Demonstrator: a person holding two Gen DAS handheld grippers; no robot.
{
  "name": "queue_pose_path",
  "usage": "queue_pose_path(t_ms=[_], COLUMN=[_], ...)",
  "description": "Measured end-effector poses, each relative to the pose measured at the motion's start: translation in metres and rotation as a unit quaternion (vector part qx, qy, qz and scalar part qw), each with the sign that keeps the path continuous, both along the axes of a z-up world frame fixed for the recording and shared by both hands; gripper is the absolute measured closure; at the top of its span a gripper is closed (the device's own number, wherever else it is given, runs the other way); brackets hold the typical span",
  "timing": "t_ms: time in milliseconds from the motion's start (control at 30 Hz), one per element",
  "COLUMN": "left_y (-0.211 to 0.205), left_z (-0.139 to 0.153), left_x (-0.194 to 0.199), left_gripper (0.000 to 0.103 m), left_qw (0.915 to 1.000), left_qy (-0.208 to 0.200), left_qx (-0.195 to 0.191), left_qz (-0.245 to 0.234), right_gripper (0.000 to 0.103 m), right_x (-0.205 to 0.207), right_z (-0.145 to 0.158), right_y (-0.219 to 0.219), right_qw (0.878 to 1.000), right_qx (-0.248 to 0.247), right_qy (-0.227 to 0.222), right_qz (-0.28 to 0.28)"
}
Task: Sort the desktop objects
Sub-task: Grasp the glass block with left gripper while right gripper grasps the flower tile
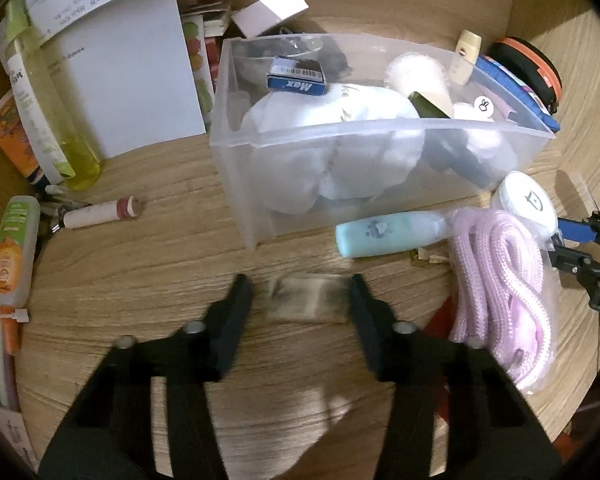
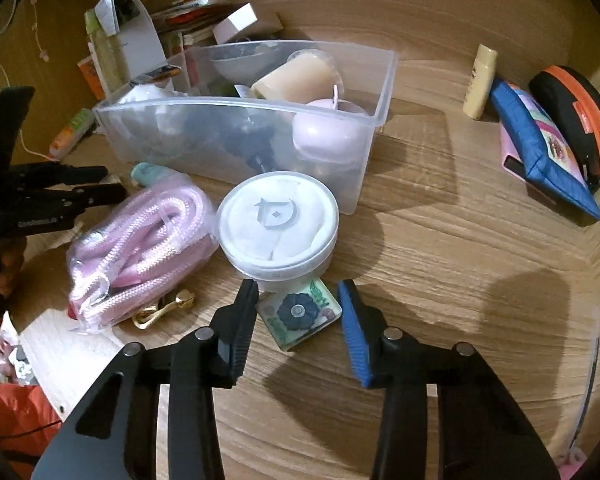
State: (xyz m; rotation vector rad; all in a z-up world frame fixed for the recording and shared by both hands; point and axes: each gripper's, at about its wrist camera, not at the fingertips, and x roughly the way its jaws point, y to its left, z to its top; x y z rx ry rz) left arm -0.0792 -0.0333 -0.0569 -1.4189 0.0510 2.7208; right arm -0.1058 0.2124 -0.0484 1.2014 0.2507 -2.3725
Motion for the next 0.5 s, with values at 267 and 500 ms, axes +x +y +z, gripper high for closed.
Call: queue_pose_path(t_ms=[267, 500], left_y=[-0.008, -0.008], left_z=[0.006, 0.030], left_x=[0.015, 0.020], left_gripper=[0.064, 0.064], left_qw=[0.9999, 0.9986], left_qy=[0.011, 0.045], left_qx=[0.004, 0.022], left_qz=[0.012, 0.019], right_gripper=[0.065, 0.065], right_x=[0.007, 0.010], right_z=[0.017, 0.046], right_y=[0.015, 0.015], right_qw=[0.999, 0.997], right_qx=[-0.021, -0.040], right_qy=[0.018, 0.056], right_qz=[-0.027, -0.030])
